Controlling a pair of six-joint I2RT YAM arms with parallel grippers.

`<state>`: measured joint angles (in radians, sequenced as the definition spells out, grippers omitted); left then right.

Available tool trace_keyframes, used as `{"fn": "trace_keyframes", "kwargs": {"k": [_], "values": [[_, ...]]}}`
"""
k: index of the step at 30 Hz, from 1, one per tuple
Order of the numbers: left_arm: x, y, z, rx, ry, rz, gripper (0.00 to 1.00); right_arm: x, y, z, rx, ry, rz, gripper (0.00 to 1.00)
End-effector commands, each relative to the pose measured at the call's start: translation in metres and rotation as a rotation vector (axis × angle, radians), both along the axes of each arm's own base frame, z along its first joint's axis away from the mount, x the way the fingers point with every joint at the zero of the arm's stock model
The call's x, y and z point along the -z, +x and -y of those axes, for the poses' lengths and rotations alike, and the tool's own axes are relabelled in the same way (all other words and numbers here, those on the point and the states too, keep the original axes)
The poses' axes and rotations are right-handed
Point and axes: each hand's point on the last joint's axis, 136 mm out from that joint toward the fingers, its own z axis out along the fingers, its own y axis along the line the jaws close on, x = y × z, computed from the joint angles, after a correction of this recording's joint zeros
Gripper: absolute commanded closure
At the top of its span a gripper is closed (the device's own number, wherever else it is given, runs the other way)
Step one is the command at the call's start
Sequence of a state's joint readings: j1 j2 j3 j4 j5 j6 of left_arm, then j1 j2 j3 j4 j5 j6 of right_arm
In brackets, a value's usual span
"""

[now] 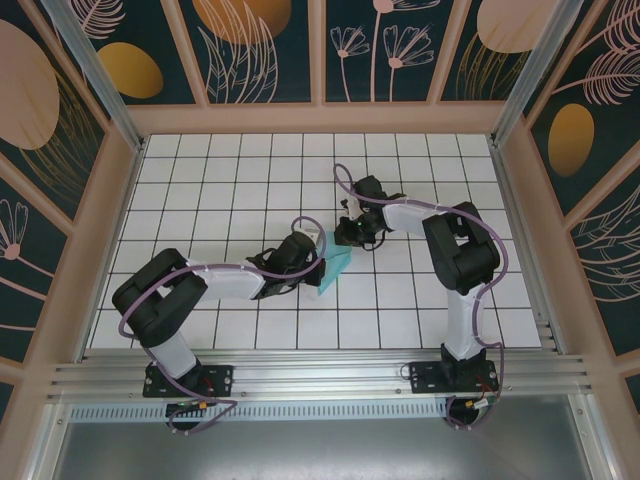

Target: Fold a paper plane with a square sheet of paper (pick it up from the middle)

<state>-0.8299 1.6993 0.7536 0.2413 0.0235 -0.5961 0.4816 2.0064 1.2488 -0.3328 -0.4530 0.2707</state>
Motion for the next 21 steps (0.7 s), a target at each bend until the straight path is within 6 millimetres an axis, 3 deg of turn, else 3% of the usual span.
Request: {"fn": "trace_keyframes", "kwargs": {"k": [1,3,4,11,21], "values": [[0.001,0.006,-0.003,-0.012,0.019,0.01,1.0,0.024,-0.02,0.004,-0.014,-0.071,-0.077,0.84],[-0.004,0.009,0.001,-0.003,0.011,0.024,1.0,0.024,-0.02,0.004,-0.014,-0.07,-0.077,0.84],[0.006,0.008,0.001,0.004,0.03,0.007,1.0,0.024,-0.02,0.004,-0.015,-0.071,-0.077,0.84],[0.015,0.009,0.0,0.006,0.052,-0.003,1.0,0.025,-0.021,0.005,-0.01,-0.073,-0.082,0.84],[0.008,0.011,0.007,0.036,0.031,0.016,1.0,0.028,-0.023,0.006,-0.005,-0.074,-0.088,0.84]]}}
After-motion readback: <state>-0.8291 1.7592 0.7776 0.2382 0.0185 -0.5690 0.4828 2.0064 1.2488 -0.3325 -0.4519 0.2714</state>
